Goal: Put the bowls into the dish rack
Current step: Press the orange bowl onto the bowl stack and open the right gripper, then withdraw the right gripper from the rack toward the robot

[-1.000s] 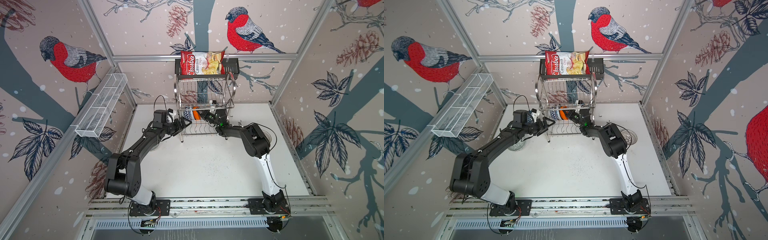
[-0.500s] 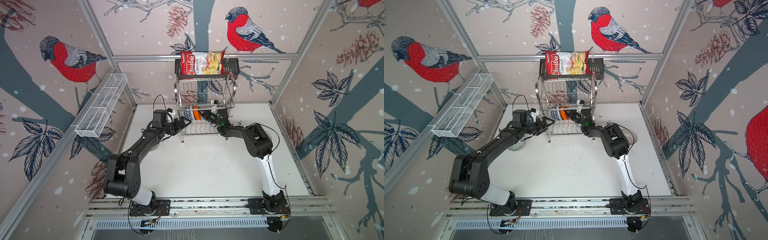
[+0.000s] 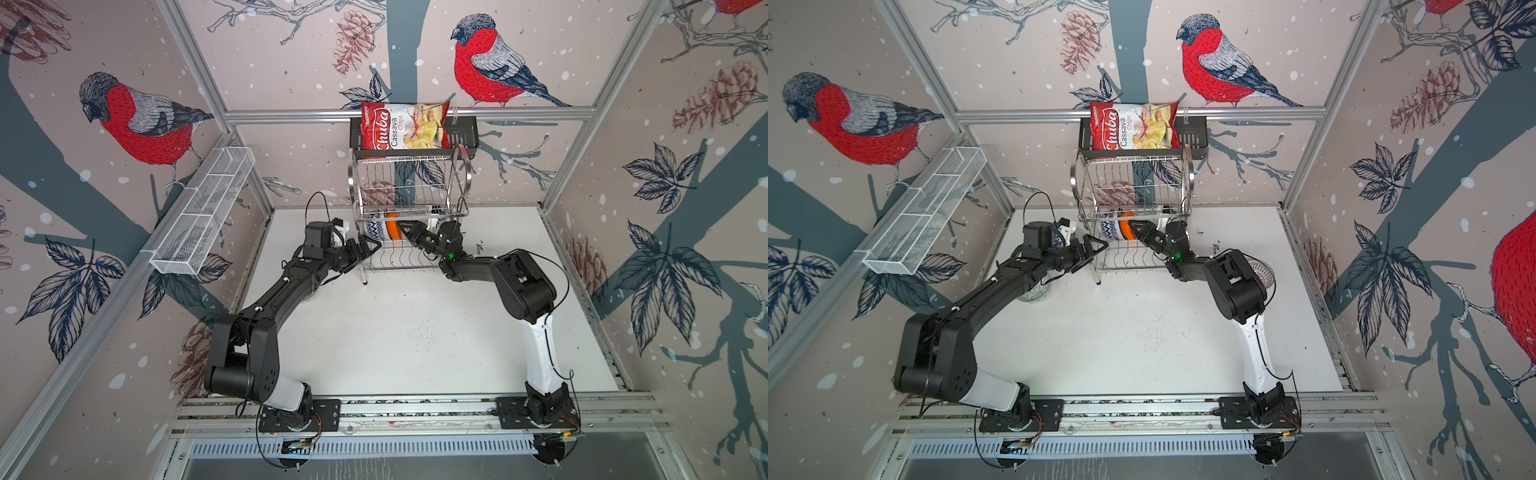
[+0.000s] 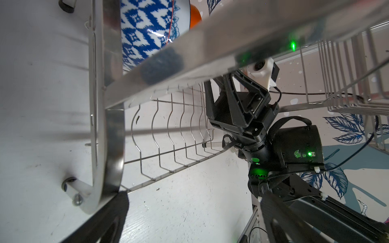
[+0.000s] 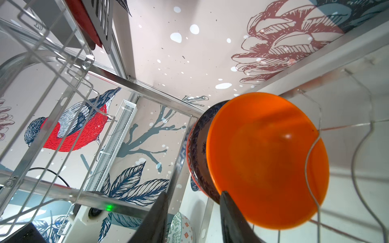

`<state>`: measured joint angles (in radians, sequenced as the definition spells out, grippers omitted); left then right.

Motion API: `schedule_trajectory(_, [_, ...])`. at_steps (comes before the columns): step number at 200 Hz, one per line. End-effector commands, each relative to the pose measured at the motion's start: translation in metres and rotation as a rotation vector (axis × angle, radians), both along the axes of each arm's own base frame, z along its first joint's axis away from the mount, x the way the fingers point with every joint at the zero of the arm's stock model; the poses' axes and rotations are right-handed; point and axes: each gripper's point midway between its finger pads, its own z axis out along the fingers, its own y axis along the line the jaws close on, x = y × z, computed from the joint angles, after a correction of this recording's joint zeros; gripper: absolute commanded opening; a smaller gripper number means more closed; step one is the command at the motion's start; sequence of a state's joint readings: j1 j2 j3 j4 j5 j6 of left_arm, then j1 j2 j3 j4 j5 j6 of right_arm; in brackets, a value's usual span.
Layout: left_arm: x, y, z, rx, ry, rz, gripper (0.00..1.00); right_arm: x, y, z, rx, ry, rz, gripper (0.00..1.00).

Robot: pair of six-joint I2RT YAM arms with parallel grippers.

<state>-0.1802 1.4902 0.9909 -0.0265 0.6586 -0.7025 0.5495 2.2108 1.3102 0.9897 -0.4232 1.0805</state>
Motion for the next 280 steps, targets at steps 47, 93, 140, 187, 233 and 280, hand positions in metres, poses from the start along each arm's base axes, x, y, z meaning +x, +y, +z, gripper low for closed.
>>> schedule_trajectory(47, [-0.005,0.002,0.003,0.0,-0.025,0.001,0.98,-0.021,-0.002,0.021,0.042,-0.039,-0.007,0.44])
schedule_trajectory(93, [-0.013,0.003,-0.001,-0.002,-0.019,0.0,0.98,-0.038,0.003,0.02,0.039,-0.034,0.0,0.45])
schedule_trajectory(140, [-0.02,0.004,0.0,-0.004,-0.024,0.001,0.98,-0.054,0.004,0.02,0.036,-0.028,0.005,0.46])
schedule_trajectory(187, [-0.027,0.006,-0.001,-0.007,-0.03,0.002,0.98,-0.069,0.003,0.018,0.027,-0.019,0.006,0.46])
schedule_trajectory(233, [-0.034,0.007,-0.002,-0.009,-0.028,0.005,0.98,-0.08,0.001,0.017,0.008,-0.014,0.007,0.48])
schedule_trajectory(280, [-0.039,0.011,-0.002,-0.003,-0.038,0.028,0.98,-0.094,-0.003,0.02,-0.005,-0.014,0.013,0.53])
